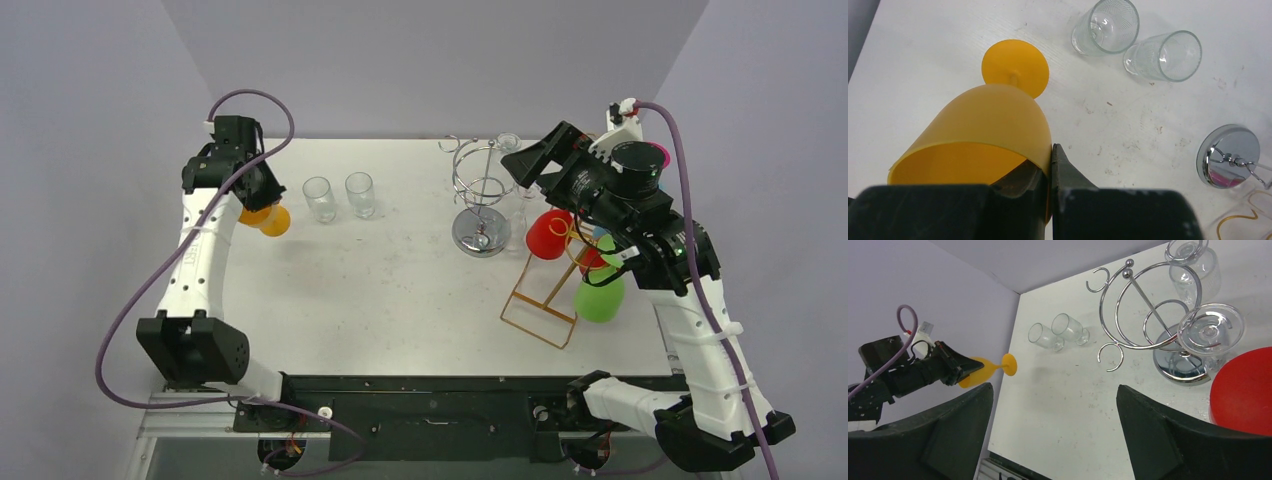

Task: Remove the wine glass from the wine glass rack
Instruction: Place the wine glass at the center of the board.

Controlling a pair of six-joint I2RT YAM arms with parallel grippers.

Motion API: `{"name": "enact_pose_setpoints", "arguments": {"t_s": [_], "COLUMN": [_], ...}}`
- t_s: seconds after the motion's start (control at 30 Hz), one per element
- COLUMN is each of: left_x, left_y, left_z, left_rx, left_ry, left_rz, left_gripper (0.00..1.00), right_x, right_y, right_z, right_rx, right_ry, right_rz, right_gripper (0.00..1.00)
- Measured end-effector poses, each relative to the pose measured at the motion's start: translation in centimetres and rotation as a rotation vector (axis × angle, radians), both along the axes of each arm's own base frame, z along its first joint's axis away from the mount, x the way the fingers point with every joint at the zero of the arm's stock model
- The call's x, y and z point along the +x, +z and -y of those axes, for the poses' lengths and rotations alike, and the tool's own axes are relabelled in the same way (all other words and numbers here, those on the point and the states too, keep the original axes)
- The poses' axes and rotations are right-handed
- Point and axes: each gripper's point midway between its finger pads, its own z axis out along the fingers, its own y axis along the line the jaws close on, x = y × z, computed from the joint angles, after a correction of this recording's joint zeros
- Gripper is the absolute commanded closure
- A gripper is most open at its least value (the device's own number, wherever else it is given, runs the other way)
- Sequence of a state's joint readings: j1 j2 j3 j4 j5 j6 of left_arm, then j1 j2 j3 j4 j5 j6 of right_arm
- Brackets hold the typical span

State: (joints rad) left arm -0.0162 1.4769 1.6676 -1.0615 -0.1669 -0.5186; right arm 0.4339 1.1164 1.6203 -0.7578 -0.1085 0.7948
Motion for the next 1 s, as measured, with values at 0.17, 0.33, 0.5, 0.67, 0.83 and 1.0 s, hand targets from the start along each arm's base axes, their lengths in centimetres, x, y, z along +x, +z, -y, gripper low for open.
{"name": "enact_pose_setpoints", "arguments": {"t_s": [0.17,0.33,0.5,0.67,0.83,1.0], "left_x": [2.4,4.6,5.8,6.8,8.0,9.3], "left_y": [-3.8,-7.4,-9.8,-11.0,-12.2,-12.5], "left_z": [-0.2,-0.1,-0.2,-0.4,-0.5,-0.6], "left_rx": [0.002,0.001,0.006,0.018,0.027,0.032], "left_ry": [-0.001,-0.003,0.000,0.007,0.008,0.002], "left_rz": [-0.087,-0.164,-0.211,-0.233,-0.250,-0.249], "left_gripper": [1.00,1.00,1.00,1.00,1.00,0.91], "right_x": [-0.1,-0.1,-0.2,-0.2,-0.2,-0.2], "right_y": [-0.2,-0.4,-0.6,-0.6,-0.7,-0.8], "right_z": [0.1,0.1,0.2,0.2,0.2,0.2], "right_rx": [-0.018,-0.028,-0.034,-0.035,-0.036,-0.038], "right_ry": [0.004,0.006,0.007,0.007,0.007,0.007], "right_rz": [-0.001,-0.004,-0.008,-0.009,-0.012,-0.015], "right_gripper": [0.11,0.11,0.10,0.10,0.10,0.10]}}
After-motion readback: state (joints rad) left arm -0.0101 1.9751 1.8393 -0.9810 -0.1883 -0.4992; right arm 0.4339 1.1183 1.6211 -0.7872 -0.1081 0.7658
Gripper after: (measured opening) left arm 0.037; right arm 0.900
